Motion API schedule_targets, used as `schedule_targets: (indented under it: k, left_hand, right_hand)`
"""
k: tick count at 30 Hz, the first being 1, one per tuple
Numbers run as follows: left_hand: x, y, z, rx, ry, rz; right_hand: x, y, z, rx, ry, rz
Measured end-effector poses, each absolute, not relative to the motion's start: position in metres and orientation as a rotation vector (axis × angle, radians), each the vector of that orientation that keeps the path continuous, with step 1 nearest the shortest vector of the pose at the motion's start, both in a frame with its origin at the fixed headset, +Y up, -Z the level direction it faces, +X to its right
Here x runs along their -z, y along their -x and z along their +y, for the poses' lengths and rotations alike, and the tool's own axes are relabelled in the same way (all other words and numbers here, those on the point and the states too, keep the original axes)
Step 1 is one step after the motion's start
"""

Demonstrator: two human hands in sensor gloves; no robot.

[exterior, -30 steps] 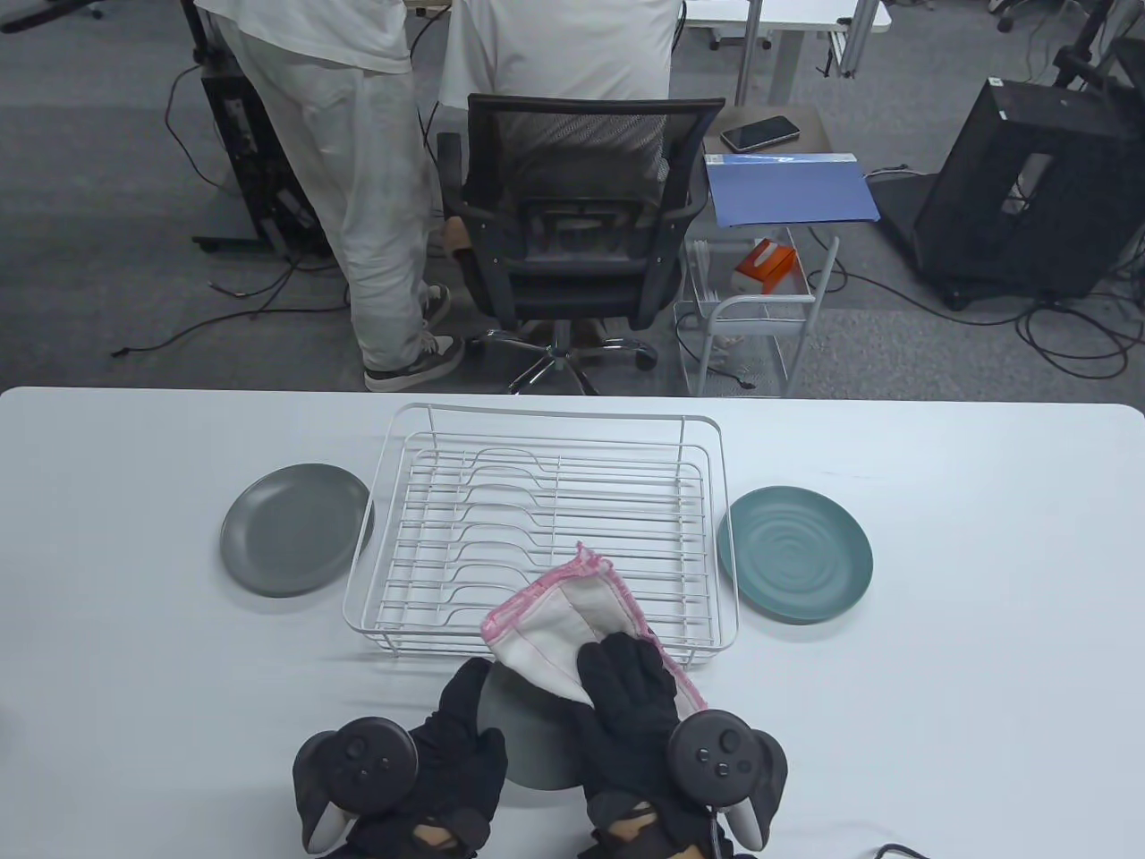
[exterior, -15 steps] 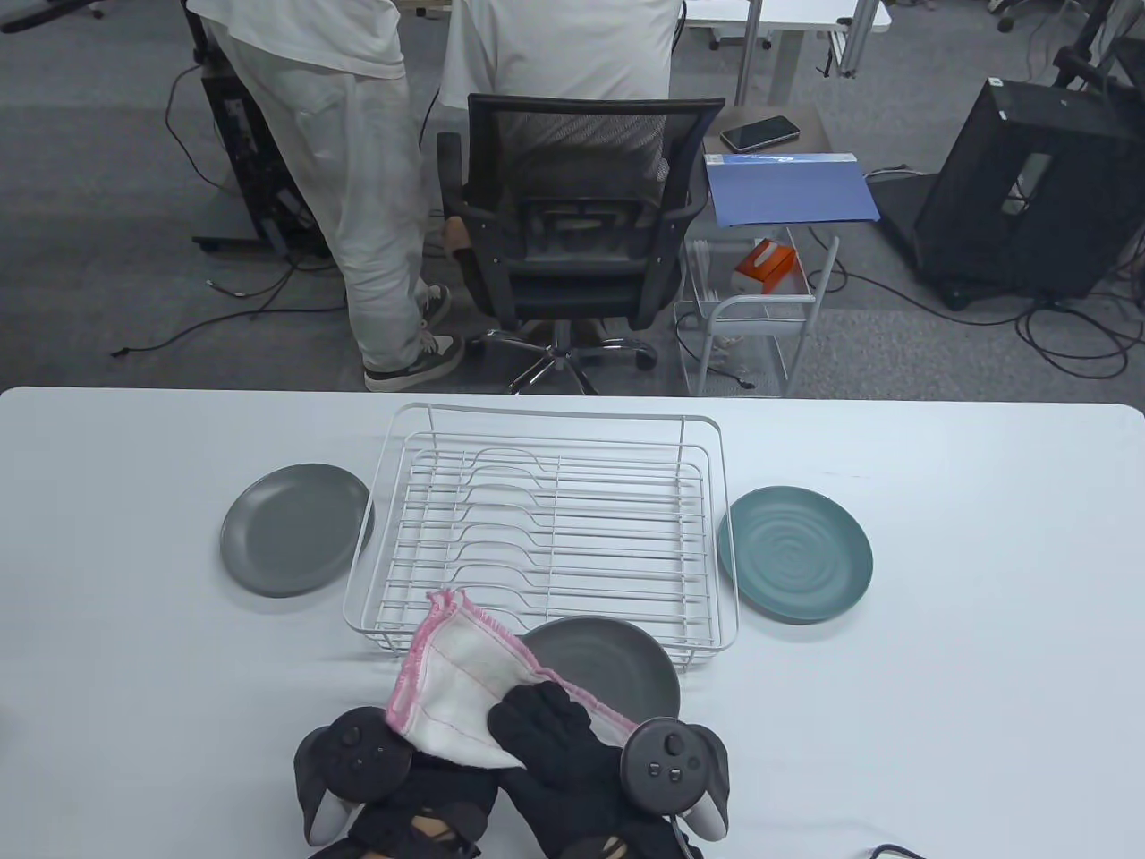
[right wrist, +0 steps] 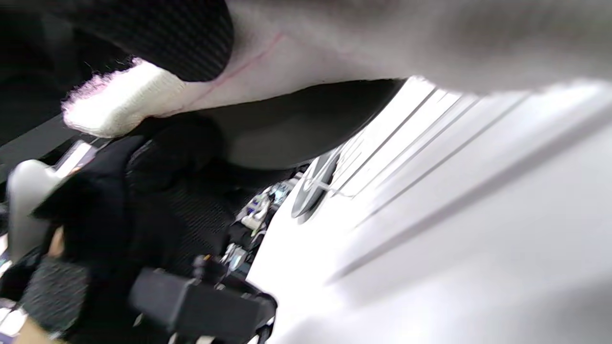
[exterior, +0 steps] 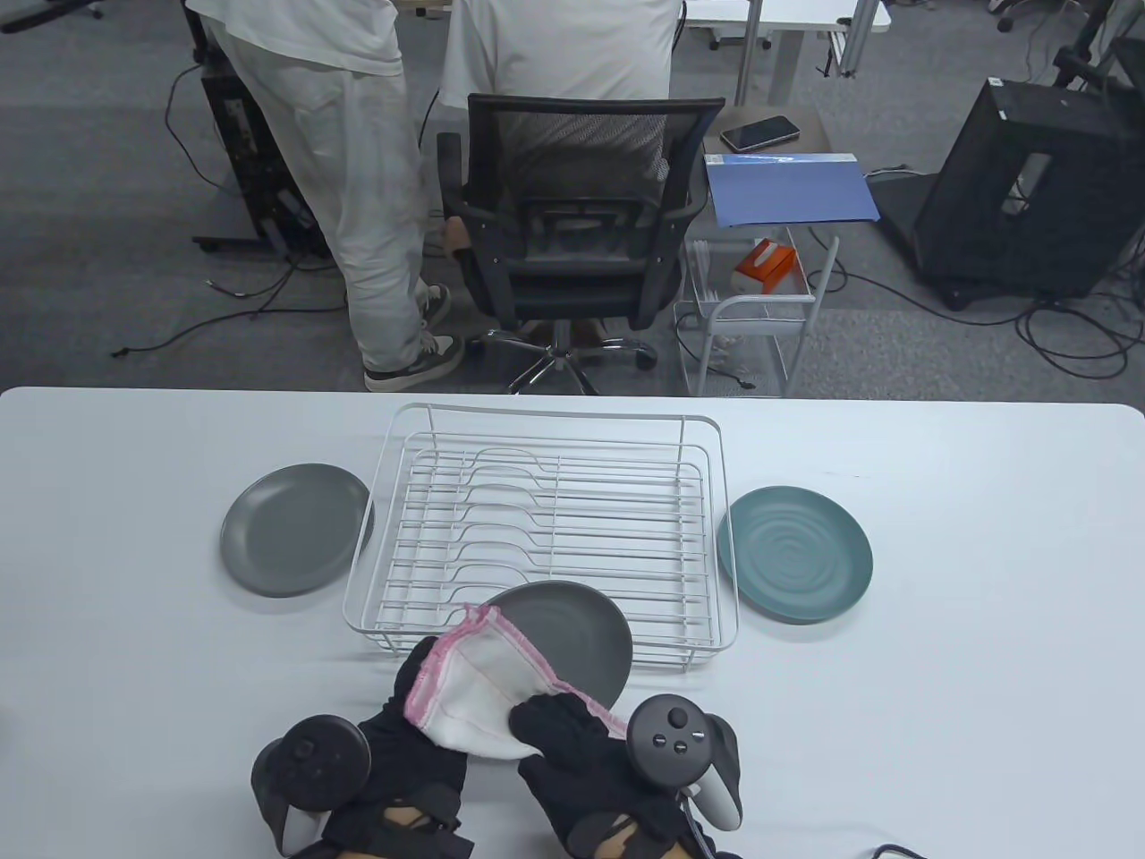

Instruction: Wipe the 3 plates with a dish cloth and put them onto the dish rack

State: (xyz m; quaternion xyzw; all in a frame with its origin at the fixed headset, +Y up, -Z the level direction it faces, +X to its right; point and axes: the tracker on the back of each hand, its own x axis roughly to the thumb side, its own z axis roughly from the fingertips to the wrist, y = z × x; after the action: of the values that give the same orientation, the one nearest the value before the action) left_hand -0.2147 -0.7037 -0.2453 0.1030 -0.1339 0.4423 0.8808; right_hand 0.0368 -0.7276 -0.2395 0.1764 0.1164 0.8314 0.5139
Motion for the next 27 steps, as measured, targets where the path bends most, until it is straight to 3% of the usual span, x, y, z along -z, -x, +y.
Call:
schedule_targets:
  k: [13, 20, 27]
  left_hand:
    - [0.243, 0.196, -0.705, -0.836, -0.151, -0.336]
    - [0.242, 0.182, -0.708, -0.800, -0.088, -0.394]
    - [0.243, 0.176, -0.711, -0.757, -0.043, -0.439]
  right_hand:
    - [0.248, -0.064, -0.729, -2.029, -0.194, 0.066]
    - [0.249, -0.070, -0.718, -2.015, -0.246, -0.114]
    - [0.252, -0.063, -0.722, -1.949, -0.358, -0.110]
